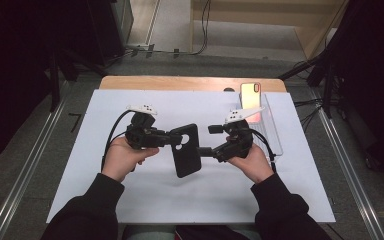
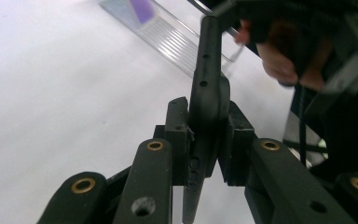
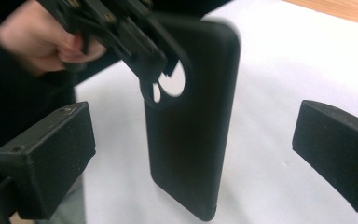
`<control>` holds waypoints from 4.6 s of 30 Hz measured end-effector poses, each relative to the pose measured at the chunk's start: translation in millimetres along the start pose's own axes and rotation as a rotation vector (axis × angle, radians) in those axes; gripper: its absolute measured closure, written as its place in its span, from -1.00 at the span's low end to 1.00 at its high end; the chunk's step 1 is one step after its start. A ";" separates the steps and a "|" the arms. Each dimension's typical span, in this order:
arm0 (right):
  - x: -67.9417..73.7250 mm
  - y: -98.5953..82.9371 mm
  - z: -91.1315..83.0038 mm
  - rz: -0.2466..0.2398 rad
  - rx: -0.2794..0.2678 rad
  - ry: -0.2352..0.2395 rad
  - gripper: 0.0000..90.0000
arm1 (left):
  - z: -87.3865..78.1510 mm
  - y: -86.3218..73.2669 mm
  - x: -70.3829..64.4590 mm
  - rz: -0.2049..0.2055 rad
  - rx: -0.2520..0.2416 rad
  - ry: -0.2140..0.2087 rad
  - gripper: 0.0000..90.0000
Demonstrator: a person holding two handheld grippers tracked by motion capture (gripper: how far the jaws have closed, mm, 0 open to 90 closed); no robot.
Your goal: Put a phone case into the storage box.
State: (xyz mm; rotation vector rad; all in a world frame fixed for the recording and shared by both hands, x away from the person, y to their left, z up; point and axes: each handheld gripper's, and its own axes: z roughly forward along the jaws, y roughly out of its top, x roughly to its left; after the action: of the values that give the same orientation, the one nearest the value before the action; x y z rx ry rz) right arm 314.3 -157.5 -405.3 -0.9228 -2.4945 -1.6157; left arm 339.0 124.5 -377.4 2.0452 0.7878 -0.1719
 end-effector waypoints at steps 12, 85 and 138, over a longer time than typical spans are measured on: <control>12.8 -9.7 16.0 0.050 -0.057 -0.152 -1.00 | 7.8 4.5 -17.8 -0.071 -0.032 0.142 0.71; -45.7 19.1 -90.0 0.143 -0.138 -0.410 -0.68 | -24.6 -96.7 -4.5 0.072 0.011 0.187 -0.26; -189.7 -0.2 -44.9 0.352 -0.072 -0.768 -0.69 | -41.3 -124.4 13.5 -0.028 -0.024 0.215 -0.25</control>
State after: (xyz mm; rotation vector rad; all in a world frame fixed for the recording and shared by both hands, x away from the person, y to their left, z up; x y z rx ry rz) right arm 457.7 -282.6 -447.7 -2.1853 -2.4272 -1.4114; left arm 268.7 211.5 -447.1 2.0529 0.9464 0.0424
